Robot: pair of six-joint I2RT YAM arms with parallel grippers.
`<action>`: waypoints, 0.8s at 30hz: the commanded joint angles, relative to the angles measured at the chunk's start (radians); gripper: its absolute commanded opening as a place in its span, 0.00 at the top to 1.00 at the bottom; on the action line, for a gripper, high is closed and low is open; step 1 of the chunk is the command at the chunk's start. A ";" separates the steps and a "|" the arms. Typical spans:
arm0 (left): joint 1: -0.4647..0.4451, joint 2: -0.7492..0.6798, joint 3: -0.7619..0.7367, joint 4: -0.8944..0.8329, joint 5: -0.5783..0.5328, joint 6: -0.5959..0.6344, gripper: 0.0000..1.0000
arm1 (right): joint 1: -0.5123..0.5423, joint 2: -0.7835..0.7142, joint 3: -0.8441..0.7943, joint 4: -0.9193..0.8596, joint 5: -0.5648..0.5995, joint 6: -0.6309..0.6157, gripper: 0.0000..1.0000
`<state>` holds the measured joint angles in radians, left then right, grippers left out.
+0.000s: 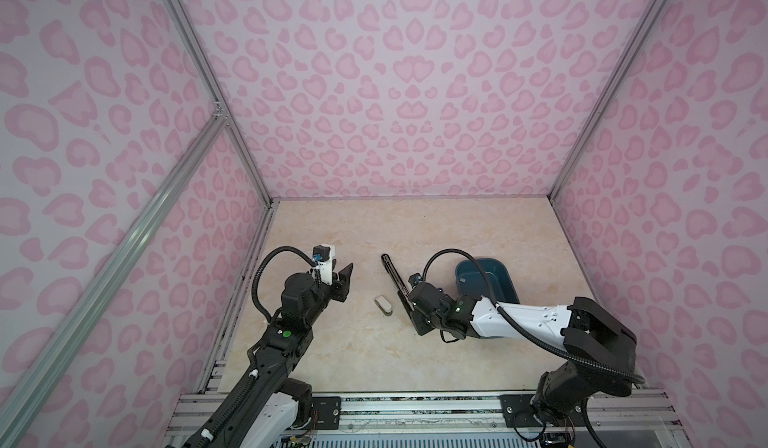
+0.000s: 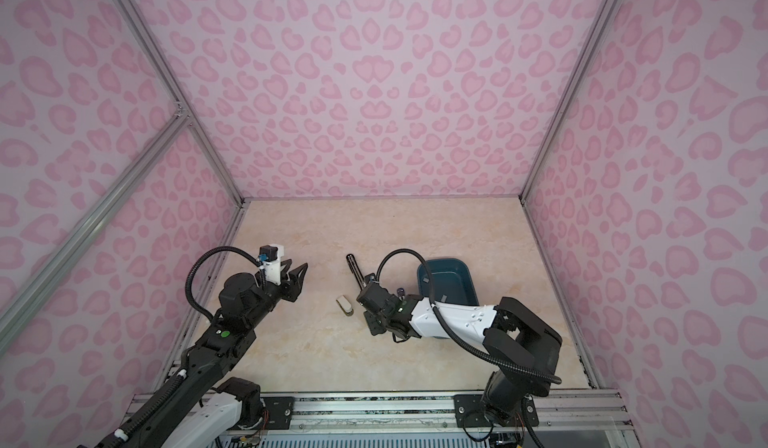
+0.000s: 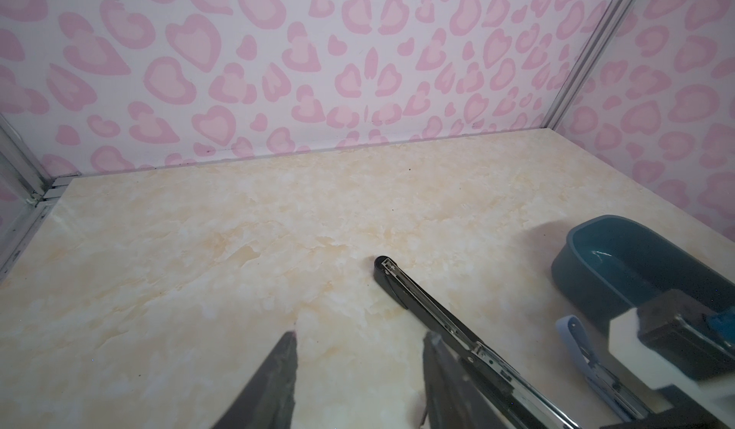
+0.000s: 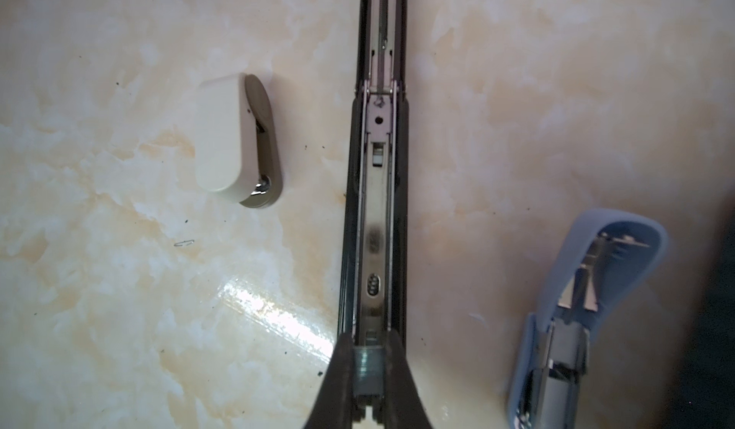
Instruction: Load the staples into the stapler
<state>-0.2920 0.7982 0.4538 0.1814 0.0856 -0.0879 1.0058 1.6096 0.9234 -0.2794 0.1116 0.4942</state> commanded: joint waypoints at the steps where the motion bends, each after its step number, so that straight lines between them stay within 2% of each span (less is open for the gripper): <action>1: -0.001 -0.004 0.000 0.015 -0.007 0.001 0.48 | -0.001 0.000 -0.010 0.012 0.003 0.003 0.91; 16: 0.000 0.003 0.002 0.015 -0.003 0.001 0.48 | 0.001 0.009 -0.012 0.001 -0.003 0.010 0.90; 24: 0.000 0.008 0.000 0.017 -0.002 -0.020 0.47 | 0.002 -0.035 -0.056 0.015 -0.003 0.026 0.71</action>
<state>-0.2920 0.8021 0.4538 0.1814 0.0822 -0.0895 1.0061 1.5826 0.8780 -0.2710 0.1043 0.5056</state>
